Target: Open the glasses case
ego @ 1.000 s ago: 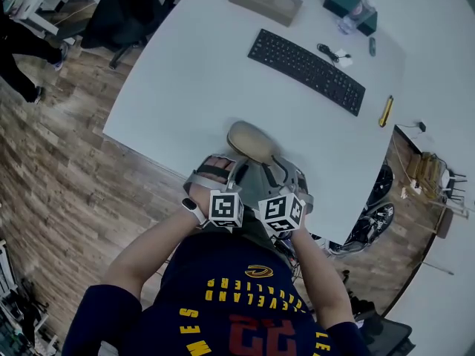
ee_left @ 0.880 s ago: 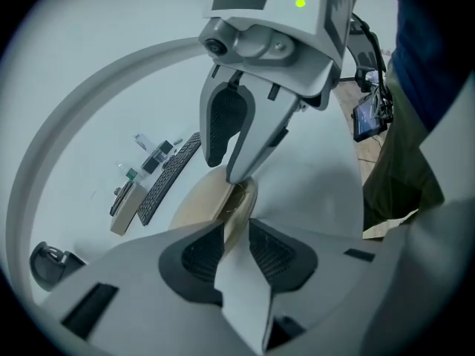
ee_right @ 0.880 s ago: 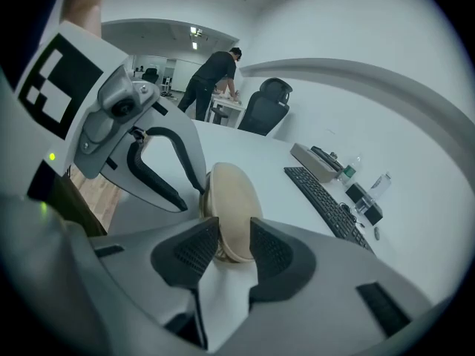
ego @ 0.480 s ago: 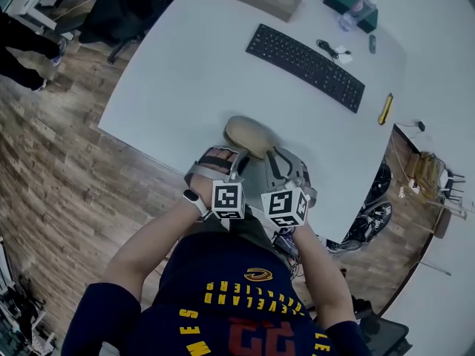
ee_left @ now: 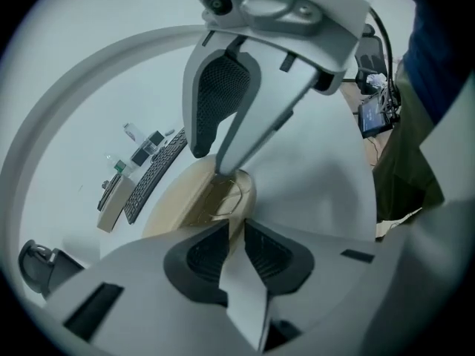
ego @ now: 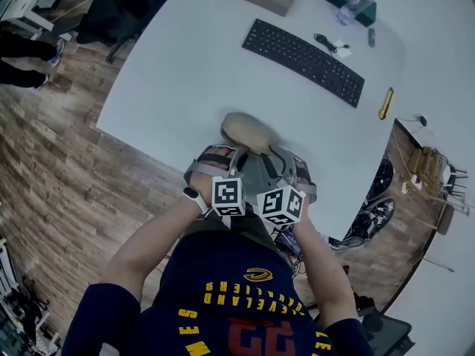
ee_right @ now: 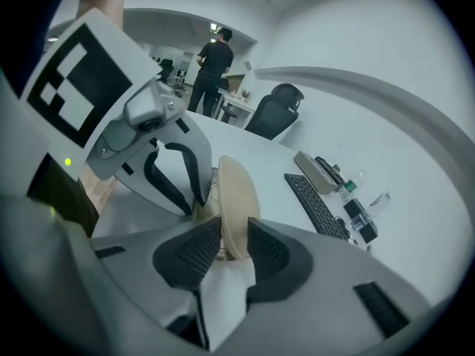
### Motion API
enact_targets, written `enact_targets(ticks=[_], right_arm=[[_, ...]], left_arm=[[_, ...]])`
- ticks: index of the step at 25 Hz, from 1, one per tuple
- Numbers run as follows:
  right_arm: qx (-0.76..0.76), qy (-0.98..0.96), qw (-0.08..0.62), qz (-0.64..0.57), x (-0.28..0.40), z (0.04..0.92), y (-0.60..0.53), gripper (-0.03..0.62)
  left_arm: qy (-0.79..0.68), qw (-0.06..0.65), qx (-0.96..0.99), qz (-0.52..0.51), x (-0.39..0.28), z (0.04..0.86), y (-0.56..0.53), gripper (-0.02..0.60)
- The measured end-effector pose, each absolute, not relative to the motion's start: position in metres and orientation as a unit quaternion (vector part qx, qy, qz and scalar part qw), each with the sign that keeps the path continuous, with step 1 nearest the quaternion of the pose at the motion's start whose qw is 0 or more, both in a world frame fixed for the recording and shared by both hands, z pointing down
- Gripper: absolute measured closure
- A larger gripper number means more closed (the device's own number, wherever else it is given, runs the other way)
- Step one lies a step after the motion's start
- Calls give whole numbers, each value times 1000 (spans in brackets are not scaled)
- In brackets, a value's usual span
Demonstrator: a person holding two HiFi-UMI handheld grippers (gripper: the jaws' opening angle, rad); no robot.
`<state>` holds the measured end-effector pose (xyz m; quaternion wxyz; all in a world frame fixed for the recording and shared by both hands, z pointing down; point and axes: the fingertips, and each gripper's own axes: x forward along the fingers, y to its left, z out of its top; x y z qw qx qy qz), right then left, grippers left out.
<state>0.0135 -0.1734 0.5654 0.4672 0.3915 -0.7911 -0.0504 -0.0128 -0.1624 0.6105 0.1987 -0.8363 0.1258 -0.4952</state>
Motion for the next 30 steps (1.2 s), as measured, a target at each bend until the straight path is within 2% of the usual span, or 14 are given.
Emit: enact_targets(ticks=[4, 10, 30], right_arm=[[421, -794, 437, -31, 22, 551, -188, 507], [438, -794, 421, -15, 34, 543, -208, 534], [448, -807, 370, 109, 67, 564, -263, 556]], left_arm=[[121, 204, -833, -500, -12, 611, -163, 508], [116, 196, -835, -500, -12, 612, -163, 508], [108, 193, -838, -500, -12, 611, -164, 509]])
